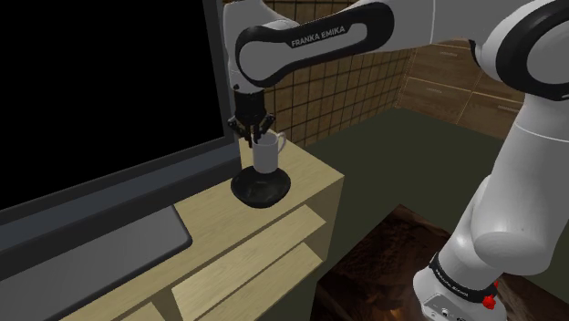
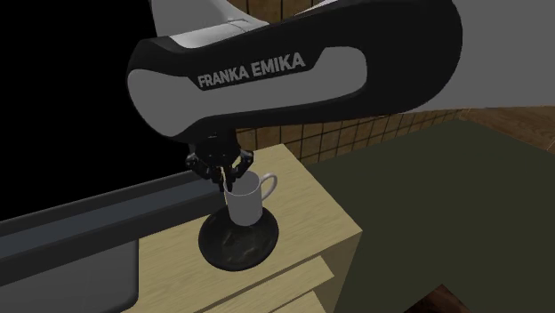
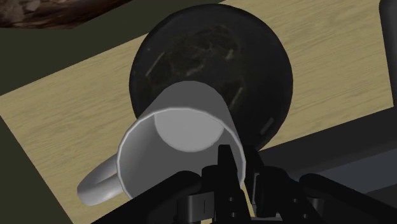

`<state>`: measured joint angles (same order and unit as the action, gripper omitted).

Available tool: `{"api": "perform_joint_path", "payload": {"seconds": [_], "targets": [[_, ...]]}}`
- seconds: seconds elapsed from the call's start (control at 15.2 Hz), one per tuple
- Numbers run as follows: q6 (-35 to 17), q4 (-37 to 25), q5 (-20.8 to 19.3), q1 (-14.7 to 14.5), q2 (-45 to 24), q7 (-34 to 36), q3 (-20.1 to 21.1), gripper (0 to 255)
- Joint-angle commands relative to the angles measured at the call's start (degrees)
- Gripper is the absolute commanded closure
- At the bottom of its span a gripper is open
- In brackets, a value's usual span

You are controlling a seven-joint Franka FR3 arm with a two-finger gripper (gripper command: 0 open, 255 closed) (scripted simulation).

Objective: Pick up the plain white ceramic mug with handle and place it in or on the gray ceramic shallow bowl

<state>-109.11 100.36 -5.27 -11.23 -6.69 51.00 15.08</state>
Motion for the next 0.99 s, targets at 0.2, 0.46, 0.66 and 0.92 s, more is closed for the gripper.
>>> {"api": "perform_joint_path", "payload": {"seconds": [0.2, 0.46, 0.66, 0.92], "targets": [[-3.6, 3.1, -0.3, 0.0, -0.6, 0.4, 0.0, 255], [-6.7, 5.5, -0.6, 0.0, -1.3, 0.7, -0.1, 255], [-6.7, 5.5, -0.6, 0.0, -1.3, 0.7, -0.1, 255], [-6.7, 5.5, -0.6, 0.0, -1.3, 0.7, -0.1, 255]]}}
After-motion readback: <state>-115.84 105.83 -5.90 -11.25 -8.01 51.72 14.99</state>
